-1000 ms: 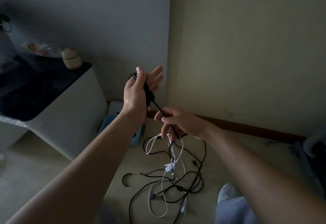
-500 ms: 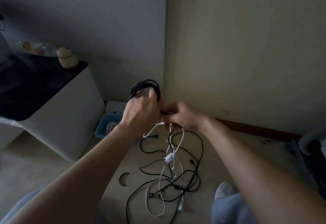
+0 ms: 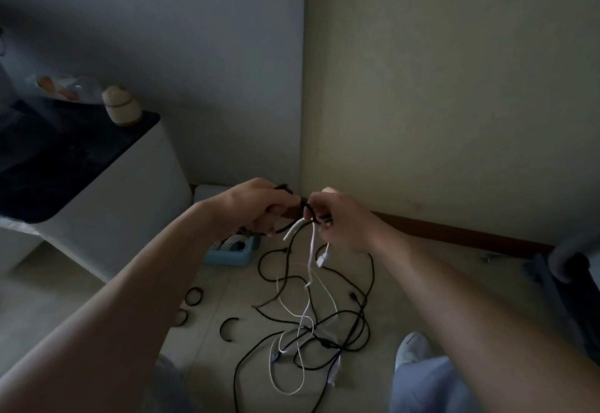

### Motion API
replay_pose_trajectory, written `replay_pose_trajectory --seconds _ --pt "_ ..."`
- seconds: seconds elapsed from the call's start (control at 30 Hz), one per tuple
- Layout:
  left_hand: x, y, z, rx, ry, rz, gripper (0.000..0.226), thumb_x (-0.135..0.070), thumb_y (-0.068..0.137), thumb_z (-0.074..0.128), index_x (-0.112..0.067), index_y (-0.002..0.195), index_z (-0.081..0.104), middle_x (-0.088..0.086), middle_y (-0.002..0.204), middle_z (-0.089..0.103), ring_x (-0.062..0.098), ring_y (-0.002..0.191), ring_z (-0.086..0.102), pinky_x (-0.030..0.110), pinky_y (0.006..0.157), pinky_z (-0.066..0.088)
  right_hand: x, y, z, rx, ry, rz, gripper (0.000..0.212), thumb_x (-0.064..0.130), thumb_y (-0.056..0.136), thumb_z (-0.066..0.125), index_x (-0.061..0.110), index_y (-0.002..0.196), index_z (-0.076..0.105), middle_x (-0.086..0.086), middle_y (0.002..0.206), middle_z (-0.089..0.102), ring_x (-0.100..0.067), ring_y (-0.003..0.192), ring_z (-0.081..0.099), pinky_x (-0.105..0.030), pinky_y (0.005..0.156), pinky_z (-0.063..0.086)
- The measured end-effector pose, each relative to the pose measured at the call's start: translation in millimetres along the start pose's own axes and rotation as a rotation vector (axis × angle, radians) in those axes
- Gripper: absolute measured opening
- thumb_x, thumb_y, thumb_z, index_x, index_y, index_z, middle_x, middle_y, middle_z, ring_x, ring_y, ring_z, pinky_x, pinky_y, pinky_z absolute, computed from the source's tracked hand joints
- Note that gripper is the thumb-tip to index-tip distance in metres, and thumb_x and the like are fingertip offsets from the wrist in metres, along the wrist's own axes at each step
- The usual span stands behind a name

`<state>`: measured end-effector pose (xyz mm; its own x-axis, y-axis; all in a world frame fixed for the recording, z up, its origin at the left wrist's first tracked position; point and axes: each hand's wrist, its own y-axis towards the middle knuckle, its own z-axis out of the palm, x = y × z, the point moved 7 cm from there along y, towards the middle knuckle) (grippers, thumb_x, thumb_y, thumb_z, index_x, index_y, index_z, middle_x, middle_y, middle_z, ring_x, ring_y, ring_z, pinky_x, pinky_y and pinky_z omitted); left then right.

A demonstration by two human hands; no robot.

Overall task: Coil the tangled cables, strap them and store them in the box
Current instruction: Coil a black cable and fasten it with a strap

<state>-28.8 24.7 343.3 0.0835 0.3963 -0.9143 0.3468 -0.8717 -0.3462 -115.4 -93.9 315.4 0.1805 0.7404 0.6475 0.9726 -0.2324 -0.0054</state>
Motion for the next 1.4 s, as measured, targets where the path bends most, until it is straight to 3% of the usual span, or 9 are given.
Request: replay_pose_trajectory --seconds 0.17,0.4,0.63,0.73,0.8,0.9,1.0,1.13,1.4 --pt "2.6 -6.9 -16.2 -0.089 -0.051 -0.047 0.049 -0.018 0.102 0.052 -0.018 0.055 0.038 -0.004 0.044 0.026 0.011 0.034 0.024 0.02 0.045 0.036 -23.4 -4.1 -2.5 0.011 0.279 0.151 0.056 0.007 0.075 0.081 0.031 0.124 0.067 0.01 0.095 0.076 -0.004 0.09 0.072 -0.033 0.092 0.057" --pt "20.9 -3.1 -40.7 -0.285 0.151 -0.173 0.041 -0.026 0.099 0.06 -0.013 0.063 0.048 -0.004 0.04 0.04 0.01 0.031 0.037 0.019 0.043 0.042 -29.8 -7.1 -12.2 -0.105 0.247 0.253 0.039 0.006 0.08 0.078 0.027 0.108 0.06 0.001 0.094 0.075 -0.007 0.075 0.074 -0.031 0.075 0.059" --pt "29.4 -10.4 -17.1 -0.129 0.474 -0.302 0.042 -0.018 0.093 0.068 -0.018 0.134 0.057 0.011 0.119 0.064 0.014 0.086 0.063 0.022 0.079 0.038 -17.1 -8.5 -36.8 -0.375 0.469 0.199 0.014 0.002 0.087 0.074 0.014 0.081 0.071 0.001 0.067 0.072 -0.018 0.06 0.073 -0.029 0.054 0.059" --pt "33.2 -13.1 -0.7 0.055 0.306 -0.358 0.01 -0.019 0.095 0.066 -0.013 0.087 0.067 0.006 0.074 0.063 0.016 0.061 0.059 0.023 0.068 0.043 -29.0 -9.8 -42.6 -0.461 0.546 0.26 0.013 0.002 0.089 0.071 0.014 0.084 0.071 0.002 0.072 0.071 -0.02 0.063 0.074 -0.037 0.058 0.061" --pt "24.6 -9.9 9.6 0.174 0.343 -0.226 0.043 -0.016 0.099 0.058 -0.012 0.058 0.046 -0.003 0.043 0.039 0.01 0.035 0.035 0.026 0.059 0.047 -44.2 -10.6 -44.6 -0.447 0.345 0.368 0.011 0.007 0.088 0.071 0.018 0.091 0.074 0.001 0.083 0.074 -0.016 0.073 0.073 -0.03 0.068 0.055" --pt "7.1 -11.9 8.6 0.2 0.132 -0.091 0.029 -0.009 0.1 0.051 -0.006 0.072 0.044 -0.005 0.042 0.028 0.01 0.034 0.026 0.025 0.059 0.049 -48.8 -8.2 -40.5 -0.307 0.007 0.431 0.032 0.011 0.089 0.064 0.022 0.118 0.073 0.002 0.109 0.07 -0.006 0.086 0.063 -0.018 0.076 0.043" --pt "-4.1 -14.0 3.5 0.163 -0.098 -0.019 0.047 -0.011 0.103 0.043 -0.018 0.056 0.036 -0.004 0.044 0.024 0.012 0.036 0.023 0.029 0.061 0.047 -25.9 0.0 -20.9 -0.182 0.584 0.313 0.027 0.007 0.097 0.047 0.011 0.11 0.071 -0.008 0.1 0.075 0.004 0.067 0.065 -0.018 0.063 0.045" --pt "-1.6 -11.9 -9.0 0.057 -0.474 -0.006 0.036 -0.025 0.091 0.05 -0.02 0.06 0.033 -0.007 0.041 0.024 0.01 0.033 0.021 0.034 0.065 0.037 -5.6 -3.2 13.9 0.087 1.108 0.347 0.055 0.052 0.103 0.03 0.011 0.114 0.066 -0.014 0.1 0.074 -0.028 0.087 0.07 -0.039 0.081 0.042" --pt "-7.9 -15.3 -6.5 0.181 -0.776 0.032 0.038 -0.031 0.092 0.046 -0.023 0.055 0.04 -0.01 0.041 0.018 0.01 0.038 0.011 0.024 0.062 0.047 13.9 2.4 23.9 0.185 0.881 0.16 0.03 0.045 0.08 0.073 0.031 0.106 0.076 0.002 0.116 0.073 -0.017 0.119 0.064 -0.043 0.101 0.045"
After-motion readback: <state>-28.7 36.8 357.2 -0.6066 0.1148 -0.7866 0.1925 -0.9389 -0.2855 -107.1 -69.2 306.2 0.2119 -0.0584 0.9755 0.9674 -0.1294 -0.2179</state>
